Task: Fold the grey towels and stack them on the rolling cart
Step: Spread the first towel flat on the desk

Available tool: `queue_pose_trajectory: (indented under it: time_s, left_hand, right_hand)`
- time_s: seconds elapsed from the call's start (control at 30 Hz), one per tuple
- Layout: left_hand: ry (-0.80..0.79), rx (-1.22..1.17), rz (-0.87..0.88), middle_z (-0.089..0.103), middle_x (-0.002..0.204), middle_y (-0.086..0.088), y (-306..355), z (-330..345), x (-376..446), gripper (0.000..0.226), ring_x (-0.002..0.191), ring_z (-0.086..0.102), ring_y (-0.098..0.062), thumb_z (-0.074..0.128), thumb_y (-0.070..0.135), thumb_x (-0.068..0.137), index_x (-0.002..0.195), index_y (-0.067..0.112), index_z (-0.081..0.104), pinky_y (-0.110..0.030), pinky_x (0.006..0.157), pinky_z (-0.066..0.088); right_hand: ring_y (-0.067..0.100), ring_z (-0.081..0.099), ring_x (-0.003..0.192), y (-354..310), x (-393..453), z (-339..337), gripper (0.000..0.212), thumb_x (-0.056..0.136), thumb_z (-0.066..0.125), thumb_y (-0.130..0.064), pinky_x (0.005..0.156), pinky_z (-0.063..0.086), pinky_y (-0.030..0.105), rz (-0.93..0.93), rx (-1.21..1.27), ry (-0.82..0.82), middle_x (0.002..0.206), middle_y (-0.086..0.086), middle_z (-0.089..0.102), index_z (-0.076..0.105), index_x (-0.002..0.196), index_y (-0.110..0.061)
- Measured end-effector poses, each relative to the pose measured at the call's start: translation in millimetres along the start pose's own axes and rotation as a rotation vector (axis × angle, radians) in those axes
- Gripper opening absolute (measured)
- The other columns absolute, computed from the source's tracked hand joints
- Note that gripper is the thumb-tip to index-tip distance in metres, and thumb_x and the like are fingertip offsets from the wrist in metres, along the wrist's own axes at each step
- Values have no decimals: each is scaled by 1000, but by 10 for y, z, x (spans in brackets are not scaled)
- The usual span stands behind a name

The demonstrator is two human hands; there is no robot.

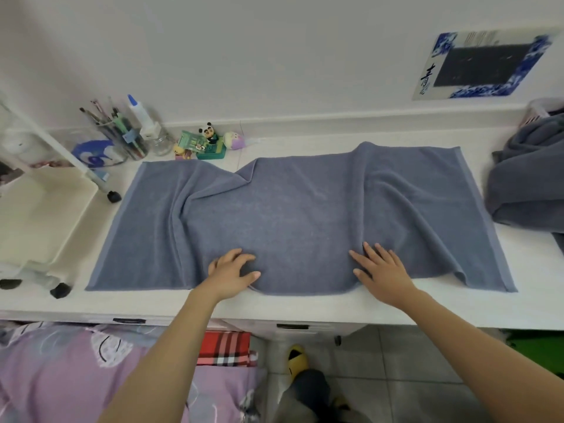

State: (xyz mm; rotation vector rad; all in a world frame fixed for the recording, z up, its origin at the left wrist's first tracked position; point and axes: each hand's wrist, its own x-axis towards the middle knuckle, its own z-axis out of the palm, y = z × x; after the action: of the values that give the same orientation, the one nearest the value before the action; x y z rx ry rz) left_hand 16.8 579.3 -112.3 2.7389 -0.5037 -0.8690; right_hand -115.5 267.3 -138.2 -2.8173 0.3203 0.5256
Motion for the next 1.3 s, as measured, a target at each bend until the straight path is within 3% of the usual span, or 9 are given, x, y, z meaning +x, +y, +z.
queue_pose_trajectory:
  time_s: [0.1,0.23,0.3,0.4,0.53,0.7,0.8,1.13,1.3]
  left_hand:
    - [-26,47,-37,-1,160,3,87,125,60,57,146,1,-25,33,54,97,150,37,18,-44,118,2]
    - [157,-5,-93,23,148,-6,122,129,161,45,137,20,-27,36,51,97,135,27,42,-44,114,14]
    - [264,24,-42,24,148,-10,194,132,239,45,137,21,-28,37,47,98,133,21,44,-41,115,12]
    - [251,75,56,-2,160,-10,270,209,375,66,146,-1,-27,21,59,95,152,24,16,-40,119,-5]
    - [147,227,-9,-27,156,-3,199,366,478,89,144,-23,-26,-17,77,70,146,33,-21,-52,114,-16]
    - [255,127,60,0,159,-11,610,199,715,59,147,-5,-25,28,51,98,147,20,23,-50,116,-12]
    - [215,134,248,-3,160,-9,1071,133,930,58,147,-4,-20,28,47,100,151,21,19,-46,117,-13]
    - [1,237,356,-23,157,-4,2357,511,1372,68,144,-21,-25,17,57,97,150,29,-16,-54,113,-15]
    - [146,229,226,-4,159,-13,2599,584,1458,71,145,-13,-32,21,60,95,152,21,8,-59,113,-11]
  right_hand:
    - [28,-1,145,-96,-78,132,60,97,22,-55,116,5,42,35,-148,-39,159,2,-4,-2,149,-37]
    - [33,54,99,-163,-69,95,49,88,42,-53,86,42,43,64,-182,248,114,11,58,58,124,-23]
    - [35,58,92,-179,40,96,51,86,37,-52,84,47,45,48,-129,337,103,12,61,65,111,-17]
    - [35,30,138,-177,189,140,72,89,11,-62,115,15,45,40,-92,246,149,14,35,32,146,-23]
    - [27,-12,145,-53,235,309,85,68,-31,-73,114,-14,42,138,-50,137,155,1,-16,-19,143,-34]
    - [33,38,132,-53,252,129,80,87,-4,-66,108,25,46,184,8,228,145,10,41,35,144,-26]
    - [33,54,114,75,232,-70,57,91,25,-46,98,36,43,259,49,434,126,12,59,57,128,-16]
    - [22,0,146,1160,-201,60,79,88,1,-65,118,-3,44,717,277,285,158,2,12,8,151,-19]
    - [35,50,120,1498,-290,-227,70,92,11,-54,109,25,53,779,106,362,124,10,62,56,126,-12]
